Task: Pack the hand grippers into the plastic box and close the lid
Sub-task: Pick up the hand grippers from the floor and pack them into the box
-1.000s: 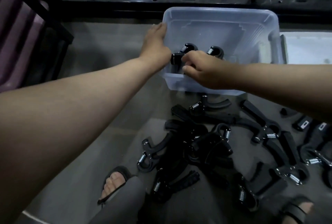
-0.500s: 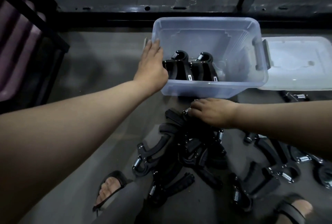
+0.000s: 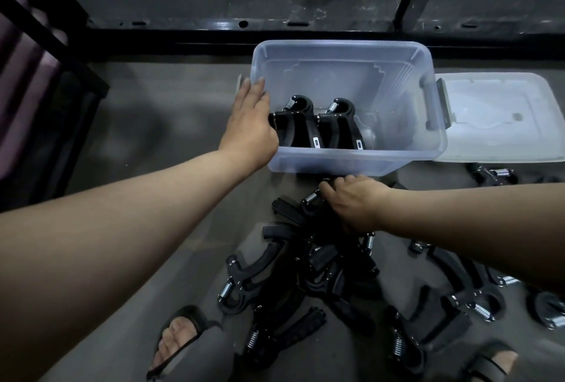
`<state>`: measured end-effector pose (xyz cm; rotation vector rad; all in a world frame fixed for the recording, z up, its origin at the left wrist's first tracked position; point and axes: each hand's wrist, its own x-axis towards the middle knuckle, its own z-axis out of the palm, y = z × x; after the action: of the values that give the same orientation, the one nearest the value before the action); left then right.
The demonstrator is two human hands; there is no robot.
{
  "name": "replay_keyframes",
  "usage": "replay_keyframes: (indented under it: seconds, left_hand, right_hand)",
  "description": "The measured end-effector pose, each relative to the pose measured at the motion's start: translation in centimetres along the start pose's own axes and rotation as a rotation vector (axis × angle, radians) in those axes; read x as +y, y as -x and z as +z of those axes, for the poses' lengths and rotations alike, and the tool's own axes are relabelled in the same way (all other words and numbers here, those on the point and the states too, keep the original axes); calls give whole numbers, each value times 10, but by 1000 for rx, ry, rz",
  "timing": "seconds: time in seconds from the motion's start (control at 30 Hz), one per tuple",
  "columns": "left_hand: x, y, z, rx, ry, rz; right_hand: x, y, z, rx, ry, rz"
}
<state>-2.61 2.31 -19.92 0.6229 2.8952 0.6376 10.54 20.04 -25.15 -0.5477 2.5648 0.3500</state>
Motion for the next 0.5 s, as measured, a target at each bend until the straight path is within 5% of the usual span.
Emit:
replay_keyframes:
  seconds: [0.13,0.3,0.5]
  left_hand:
    - [0,0,0,1,19,-4]
    - [-2,0,1,2,34,-3]
    - [-4,-1,3,19,42,2]
  right_hand:
    - [-1,12,-22,-68,-303,56]
    - [25,25,-80,-471,-909,59]
    - [98,34,-133,-475,-1687,-87]
